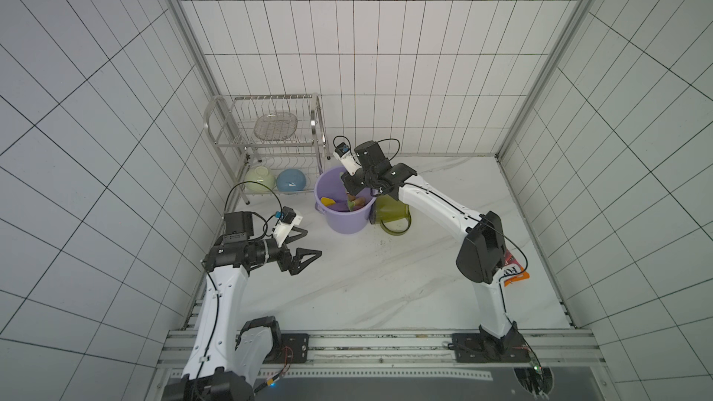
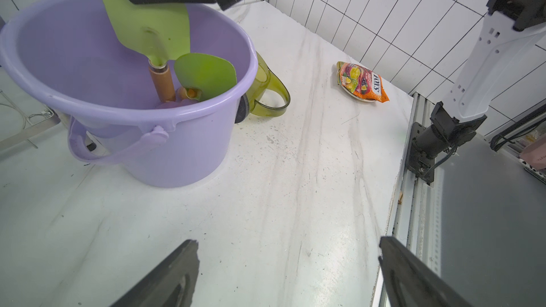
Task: Organize the gardening tools
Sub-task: Place the gardening tool in the container.
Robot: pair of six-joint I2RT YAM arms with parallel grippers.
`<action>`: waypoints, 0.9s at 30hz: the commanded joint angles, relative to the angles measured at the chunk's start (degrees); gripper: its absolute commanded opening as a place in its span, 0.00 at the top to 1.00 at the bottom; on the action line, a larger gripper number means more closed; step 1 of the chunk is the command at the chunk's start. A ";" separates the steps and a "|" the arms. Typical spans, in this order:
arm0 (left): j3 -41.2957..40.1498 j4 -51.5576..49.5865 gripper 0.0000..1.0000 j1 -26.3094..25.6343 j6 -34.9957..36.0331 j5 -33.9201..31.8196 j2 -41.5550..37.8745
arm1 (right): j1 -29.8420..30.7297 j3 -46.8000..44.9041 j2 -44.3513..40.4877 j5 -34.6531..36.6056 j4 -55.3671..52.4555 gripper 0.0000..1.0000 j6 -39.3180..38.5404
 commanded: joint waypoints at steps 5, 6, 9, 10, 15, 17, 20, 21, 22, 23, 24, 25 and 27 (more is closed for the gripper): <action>0.32 1.70 0.04 0.28 -1.24 -0.89 -0.28 | 0.93 2.90 3.58 2.92 -0.36 1.00 -1.07; 0.38 1.77 0.04 0.27 -1.27 -0.92 -0.32 | 0.97 3.24 4.12 2.92 -0.77 1.00 -0.87; 0.47 1.84 0.04 0.26 -1.29 -0.98 -0.28 | 0.98 4.33 5.57 3.12 -2.26 0.98 -0.49; 0.56 1.87 0.04 0.33 -1.26 -0.97 -0.32 | 0.98 4.50 5.99 3.25 -2.77 0.97 -0.39; 0.61 2.00 0.04 0.29 -1.33 -1.30 -0.31 | 1.14 4.69 5.16 3.15 -3.61 0.85 0.25; 0.60 2.19 0.04 0.26 -1.44 -1.48 -0.33 | 1.30 4.65 4.14 3.23 -3.87 0.76 0.86; 0.61 2.33 0.04 0.25 -1.59 -1.55 -0.39 | 1.49 5.22 2.09 2.87 -5.18 0.60 1.61; 0.60 2.36 0.04 0.24 -1.60 -1.57 -0.41 | 1.44 5.39 1.25 2.75 -5.58 0.56 1.91; 0.60 2.32 0.04 0.24 -1.64 -1.61 -0.37 | 1.49 5.43 0.36 2.65 -6.06 0.53 2.29; 0.64 2.40 0.04 0.18 -1.68 -1.64 -0.29 | 1.50 5.31 -1.13 2.61 -6.54 0.51 2.83; 0.70 2.44 0.04 0.24 -1.68 -1.73 -0.28 | 1.50 4.96 -2.33 2.64 -6.85 0.49 3.32; 0.69 2.40 0.04 0.29 -1.69 -1.80 -0.28 | 1.44 4.44 -3.72 2.44 -7.12 0.46 3.74; 0.70 2.41 0.04 0.28 -1.69 -1.98 -0.26 | 1.26 2.97 -6.67 1.91 -7.63 0.42 4.90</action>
